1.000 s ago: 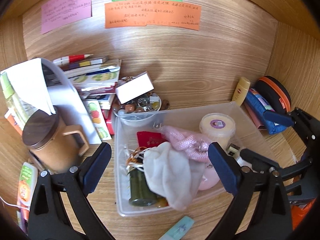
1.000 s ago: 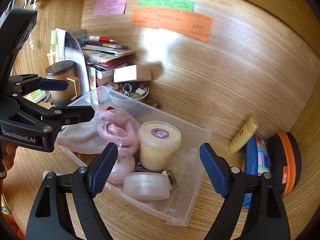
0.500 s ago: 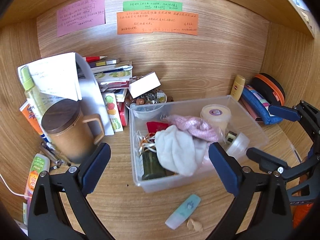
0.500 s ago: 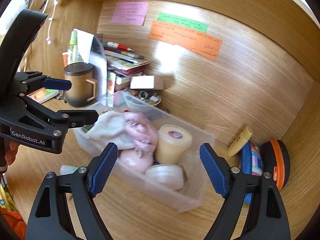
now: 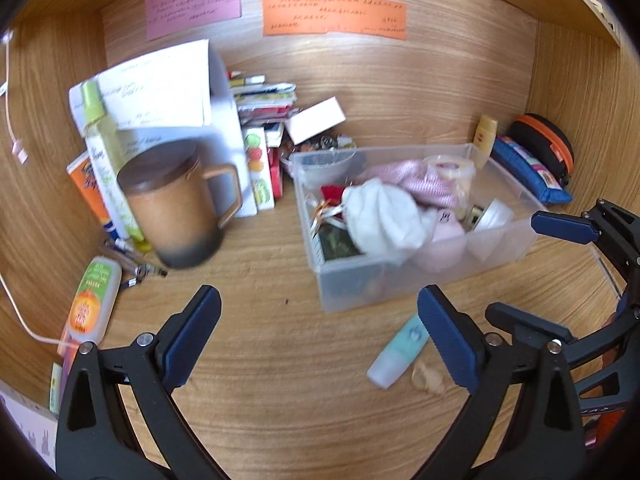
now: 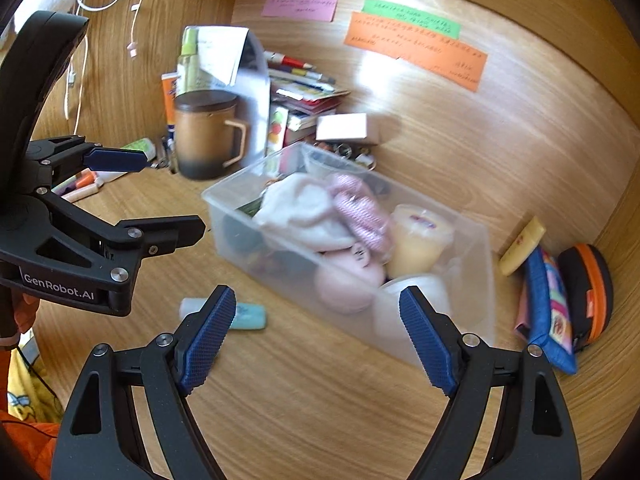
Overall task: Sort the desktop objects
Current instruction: 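Withdraw both tools toward the mint-green tube and seashell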
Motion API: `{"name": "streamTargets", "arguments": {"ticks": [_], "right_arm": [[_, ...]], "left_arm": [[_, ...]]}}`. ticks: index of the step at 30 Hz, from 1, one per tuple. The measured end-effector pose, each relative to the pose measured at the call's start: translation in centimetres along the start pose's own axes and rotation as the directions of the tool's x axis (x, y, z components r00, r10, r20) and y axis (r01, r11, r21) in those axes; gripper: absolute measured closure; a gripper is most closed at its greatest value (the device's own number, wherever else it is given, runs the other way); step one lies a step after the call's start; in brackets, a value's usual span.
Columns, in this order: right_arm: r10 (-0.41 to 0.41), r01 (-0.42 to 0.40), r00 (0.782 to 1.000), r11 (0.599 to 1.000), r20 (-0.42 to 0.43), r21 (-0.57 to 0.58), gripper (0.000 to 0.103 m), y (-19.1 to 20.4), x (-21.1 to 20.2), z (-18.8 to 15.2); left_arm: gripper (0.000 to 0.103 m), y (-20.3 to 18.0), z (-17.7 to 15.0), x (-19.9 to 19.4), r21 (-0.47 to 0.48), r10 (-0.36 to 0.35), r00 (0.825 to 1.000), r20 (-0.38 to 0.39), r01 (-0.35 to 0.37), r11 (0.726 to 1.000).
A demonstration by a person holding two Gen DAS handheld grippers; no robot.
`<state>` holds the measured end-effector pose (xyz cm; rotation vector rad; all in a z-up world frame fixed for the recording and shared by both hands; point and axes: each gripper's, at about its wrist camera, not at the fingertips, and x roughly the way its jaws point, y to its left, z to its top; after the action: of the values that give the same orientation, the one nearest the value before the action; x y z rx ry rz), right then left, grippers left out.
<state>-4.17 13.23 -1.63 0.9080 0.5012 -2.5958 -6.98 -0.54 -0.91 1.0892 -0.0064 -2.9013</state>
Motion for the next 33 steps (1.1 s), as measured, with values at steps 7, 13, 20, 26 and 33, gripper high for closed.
{"name": "streamTargets", "arguments": {"ticks": [7,13,20,26,33], "right_arm": [[0.06,-0.058,0.995,0.998,-0.082,0.025,0.021,1.6,1.8,-1.7],[0.112,-0.102,0.982,0.992,-0.155,0.072,0.021,2.6,3.9,-3.4],[0.155,-0.148,0.973,0.988,-0.169,0.052,0.034,4.1,4.9,-3.8],[0.196,-0.186,0.964,0.98,-0.178,0.071,0.063,4.0,5.6,-3.8],[0.231,-0.221,0.958,0.973,-0.17,0.073,0.08,4.2,5.3,-3.9]], "left_arm": [[0.003,1.3,-2.3,0.6,-0.036,0.008,0.999,-0.046,-0.01,0.999],[0.003,2.0,-4.0,1.7,-0.051,0.003,0.996,-0.094,-0.008,0.999],[0.003,2.6,-4.8,2.2,-0.066,-0.009,0.993,-0.116,0.002,0.998],[0.003,2.2,-4.7,2.4,-0.055,-0.021,0.993,-0.116,0.015,0.998],[0.003,1.1,-4.7,3.0,-0.028,-0.035,0.991,-0.128,0.032,0.999]]}}
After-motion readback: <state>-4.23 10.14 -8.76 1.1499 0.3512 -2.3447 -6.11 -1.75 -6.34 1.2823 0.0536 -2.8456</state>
